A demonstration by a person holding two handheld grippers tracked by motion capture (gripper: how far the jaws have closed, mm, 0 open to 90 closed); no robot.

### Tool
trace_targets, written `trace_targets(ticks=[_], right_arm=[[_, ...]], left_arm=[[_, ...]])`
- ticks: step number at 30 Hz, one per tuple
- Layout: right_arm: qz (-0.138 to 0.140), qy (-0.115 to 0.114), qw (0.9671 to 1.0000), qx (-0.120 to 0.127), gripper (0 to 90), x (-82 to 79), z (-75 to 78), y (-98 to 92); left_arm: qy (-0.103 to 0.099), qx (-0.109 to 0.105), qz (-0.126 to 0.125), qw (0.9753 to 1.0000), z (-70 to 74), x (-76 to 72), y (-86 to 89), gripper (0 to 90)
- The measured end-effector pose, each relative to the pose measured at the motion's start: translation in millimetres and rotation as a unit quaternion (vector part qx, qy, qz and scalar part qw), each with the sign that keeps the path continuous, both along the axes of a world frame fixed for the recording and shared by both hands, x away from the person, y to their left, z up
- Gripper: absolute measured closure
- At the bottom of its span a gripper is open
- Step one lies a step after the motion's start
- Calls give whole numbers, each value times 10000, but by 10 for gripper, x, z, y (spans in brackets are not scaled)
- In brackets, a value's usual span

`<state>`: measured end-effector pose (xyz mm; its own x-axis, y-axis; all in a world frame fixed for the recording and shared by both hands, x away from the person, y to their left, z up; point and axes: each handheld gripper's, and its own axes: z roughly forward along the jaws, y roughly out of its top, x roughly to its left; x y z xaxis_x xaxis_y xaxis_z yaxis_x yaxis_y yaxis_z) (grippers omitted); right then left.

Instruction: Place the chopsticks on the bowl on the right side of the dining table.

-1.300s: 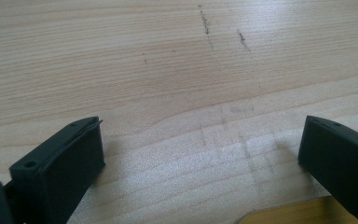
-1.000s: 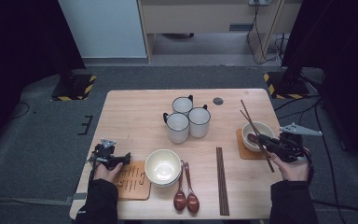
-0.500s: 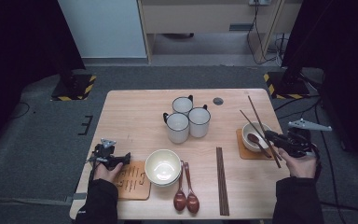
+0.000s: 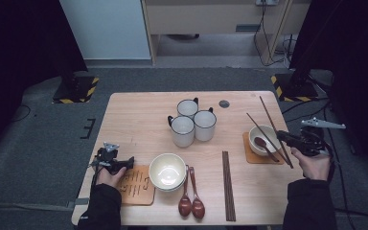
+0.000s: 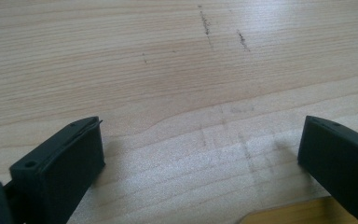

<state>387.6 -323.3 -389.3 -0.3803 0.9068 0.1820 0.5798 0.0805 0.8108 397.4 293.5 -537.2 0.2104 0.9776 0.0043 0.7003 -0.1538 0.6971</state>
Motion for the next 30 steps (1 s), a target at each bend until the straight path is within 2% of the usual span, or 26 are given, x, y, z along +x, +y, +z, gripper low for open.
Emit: trace_targets(ticks=[10,20,30], right_arm=[[53,38,10000,14,851,102,-8,-75],[122,170,9997,-83,851,273,-77,-131],[198,239,9993,-209,851,379,-126,-165]], left_arm=[[-4,0,4,10000,-1,0,-1,0],[-3,1,5,10000,-1,0,-2,0],[1,4,1,10000,0,0,-1,0]])
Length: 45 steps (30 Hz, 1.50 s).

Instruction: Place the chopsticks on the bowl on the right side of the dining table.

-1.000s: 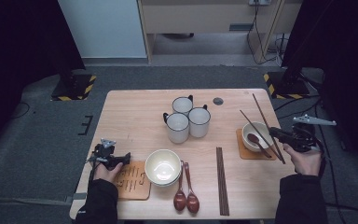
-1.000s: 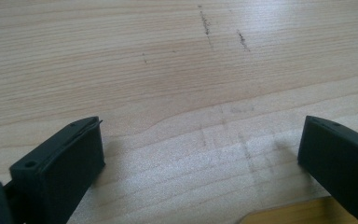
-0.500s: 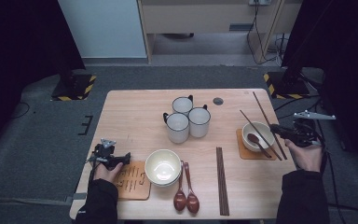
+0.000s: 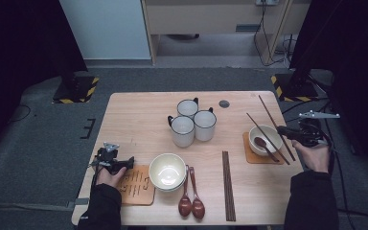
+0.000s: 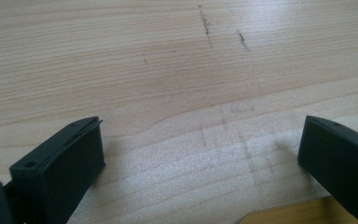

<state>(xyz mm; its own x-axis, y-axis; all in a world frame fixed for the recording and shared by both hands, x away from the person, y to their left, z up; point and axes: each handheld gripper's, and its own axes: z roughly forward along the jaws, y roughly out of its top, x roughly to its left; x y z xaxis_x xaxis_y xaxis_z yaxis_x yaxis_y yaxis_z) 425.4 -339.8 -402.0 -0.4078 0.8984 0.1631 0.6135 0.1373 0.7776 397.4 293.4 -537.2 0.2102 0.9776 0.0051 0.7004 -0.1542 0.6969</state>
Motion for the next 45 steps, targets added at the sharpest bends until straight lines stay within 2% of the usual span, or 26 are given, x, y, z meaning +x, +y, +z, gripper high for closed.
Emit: trace_targets(ticks=[3,13,18,23,27,31,45], right_arm=[[-7,-10,10000,-8,851,25,-6,-17],[76,81,9995,-286,851,126,-124,22],[71,157,9994,-303,851,162,-170,25],[91,272,9983,-509,851,214,-288,9],[142,290,9984,-469,851,221,-326,0],[191,362,9974,-592,851,240,-363,49],[219,523,9960,-694,850,273,-487,60]], left_arm=[[1,0,0,10000,0,0,0,0],[-3,0,4,10000,0,0,-1,0],[-3,-1,5,10000,-1,0,-1,0],[-3,-1,5,10000,-1,0,-1,0],[-3,0,4,10000,-1,0,-1,0],[-3,-1,4,10000,-1,0,-1,0],[-3,-1,4,10000,-1,0,-1,0]])
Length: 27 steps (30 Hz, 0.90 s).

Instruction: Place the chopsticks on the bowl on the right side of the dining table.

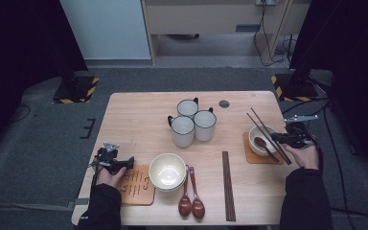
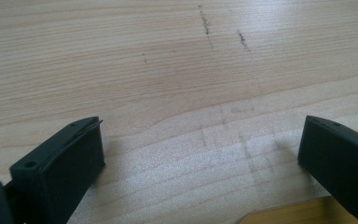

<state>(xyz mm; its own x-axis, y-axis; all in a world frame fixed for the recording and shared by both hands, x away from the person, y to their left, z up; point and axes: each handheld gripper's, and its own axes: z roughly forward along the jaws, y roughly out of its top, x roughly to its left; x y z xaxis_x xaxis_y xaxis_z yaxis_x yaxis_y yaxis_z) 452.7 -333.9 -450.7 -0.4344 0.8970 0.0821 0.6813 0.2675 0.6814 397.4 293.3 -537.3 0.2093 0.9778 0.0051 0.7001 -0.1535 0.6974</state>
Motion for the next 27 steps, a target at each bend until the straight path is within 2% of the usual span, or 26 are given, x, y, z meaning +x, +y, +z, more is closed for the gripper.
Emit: trace_targets(ticks=[9,19,27], right_arm=[[81,77,9999,-112,850,0,-28,27],[35,98,9999,-84,846,-6,-34,37],[79,-82,9999,-58,817,-32,14,19]], left_arm=[[0,0,1,10000,0,0,0,0],[1,1,2,10000,0,-1,0,0],[1,2,2,10000,0,-1,0,0]])
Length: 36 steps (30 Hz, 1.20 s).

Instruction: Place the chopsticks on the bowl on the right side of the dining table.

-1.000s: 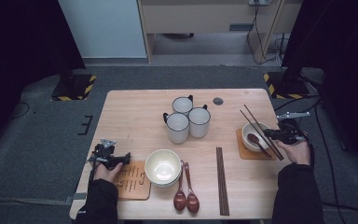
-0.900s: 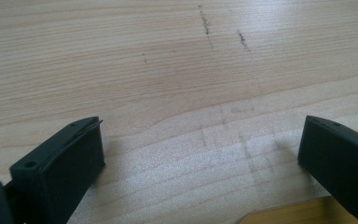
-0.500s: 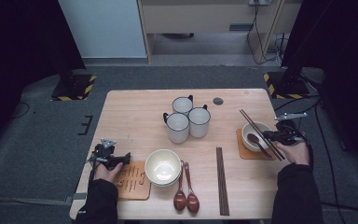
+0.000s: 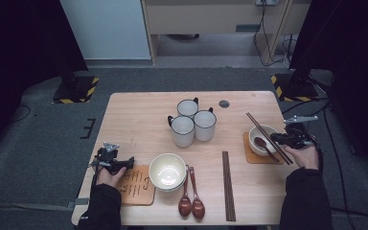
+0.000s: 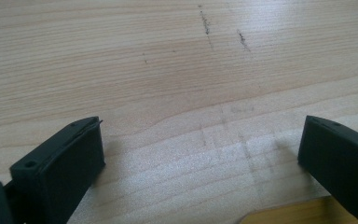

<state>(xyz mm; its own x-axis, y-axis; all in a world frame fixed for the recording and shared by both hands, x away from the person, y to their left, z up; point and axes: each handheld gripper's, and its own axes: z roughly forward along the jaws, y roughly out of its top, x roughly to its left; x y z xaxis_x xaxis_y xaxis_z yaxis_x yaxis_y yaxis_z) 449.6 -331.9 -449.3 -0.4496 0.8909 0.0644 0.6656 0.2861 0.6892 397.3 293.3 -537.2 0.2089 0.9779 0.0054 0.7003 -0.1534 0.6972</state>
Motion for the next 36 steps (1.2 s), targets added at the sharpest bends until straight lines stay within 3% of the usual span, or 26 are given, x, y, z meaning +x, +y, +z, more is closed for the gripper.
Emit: trace_targets(ticks=[10,13,28,36], right_arm=[[-69,-183,9998,68,638,-38,34,22],[-69,-188,9998,28,625,-38,15,32],[119,-53,9996,-235,713,-29,-49,88],[78,-21,9995,-295,779,-31,-71,79]], left_arm=[[0,0,0,10000,0,0,0,0],[-1,-1,2,10000,0,0,0,0],[0,0,0,10000,0,0,0,0],[0,0,1,10000,0,0,0,0]])
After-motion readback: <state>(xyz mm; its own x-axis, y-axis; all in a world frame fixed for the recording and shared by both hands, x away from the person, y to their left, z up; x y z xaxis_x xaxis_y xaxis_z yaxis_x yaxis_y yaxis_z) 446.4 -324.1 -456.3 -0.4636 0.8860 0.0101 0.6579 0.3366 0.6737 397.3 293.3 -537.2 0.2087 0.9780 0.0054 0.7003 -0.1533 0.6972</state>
